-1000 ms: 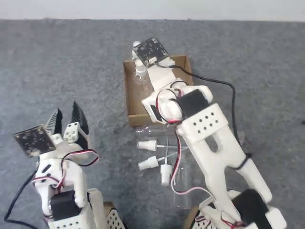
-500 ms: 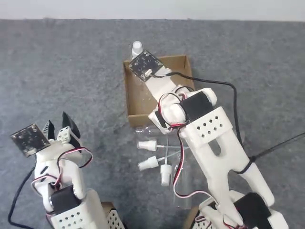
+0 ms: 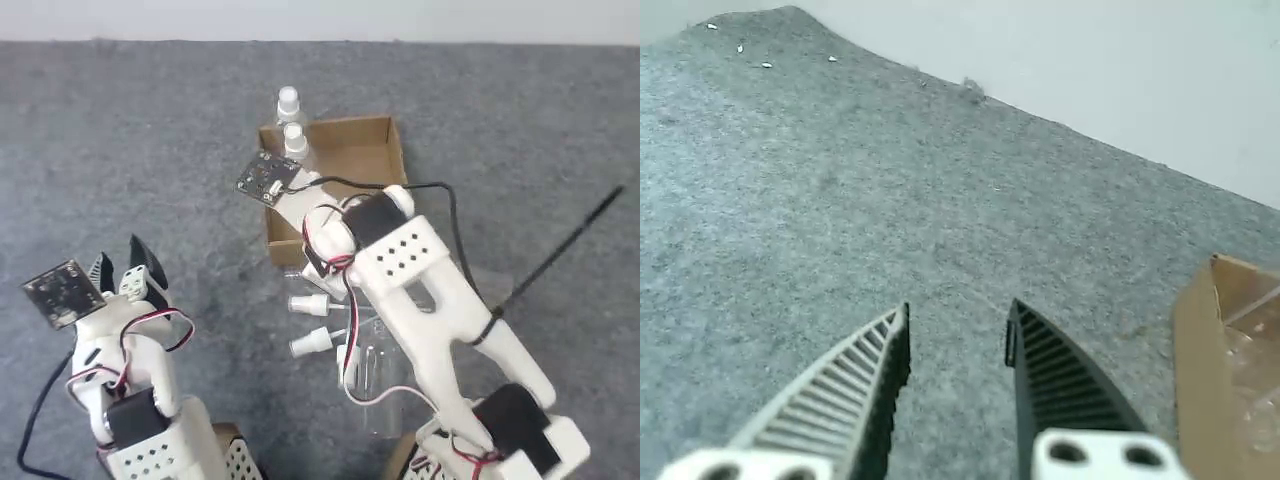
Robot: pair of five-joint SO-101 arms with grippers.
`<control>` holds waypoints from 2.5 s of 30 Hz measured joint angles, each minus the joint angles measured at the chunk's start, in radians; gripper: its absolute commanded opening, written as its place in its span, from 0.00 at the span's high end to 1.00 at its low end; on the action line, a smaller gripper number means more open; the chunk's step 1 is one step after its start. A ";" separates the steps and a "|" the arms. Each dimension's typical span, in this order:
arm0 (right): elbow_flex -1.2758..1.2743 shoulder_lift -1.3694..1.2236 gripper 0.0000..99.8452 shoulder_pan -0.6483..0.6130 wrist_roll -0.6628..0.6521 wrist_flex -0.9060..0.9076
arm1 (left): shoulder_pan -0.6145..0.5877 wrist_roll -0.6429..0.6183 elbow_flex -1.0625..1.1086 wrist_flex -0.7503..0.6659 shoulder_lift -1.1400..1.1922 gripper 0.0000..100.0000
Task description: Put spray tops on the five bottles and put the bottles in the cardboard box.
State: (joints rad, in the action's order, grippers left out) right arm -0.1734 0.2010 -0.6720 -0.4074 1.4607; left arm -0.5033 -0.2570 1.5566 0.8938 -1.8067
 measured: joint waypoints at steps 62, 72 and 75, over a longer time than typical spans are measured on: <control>-0.026 -0.215 0.68 0.000 -0.281 -0.063 | -0.060 0.015 0.000 -0.023 0.000 0.85; -0.157 -0.110 0.68 -0.043 -0.322 -0.063 | -0.060 0.015 0.000 -0.023 0.000 0.85; -0.190 -0.110 0.68 -0.043 -0.374 -0.069 | -0.060 0.015 0.000 -0.023 0.000 0.85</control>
State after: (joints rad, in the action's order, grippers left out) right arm -0.3636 0.0905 -0.7150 -0.7818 1.3917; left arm -0.5631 -0.2417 1.5566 0.8707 -1.8067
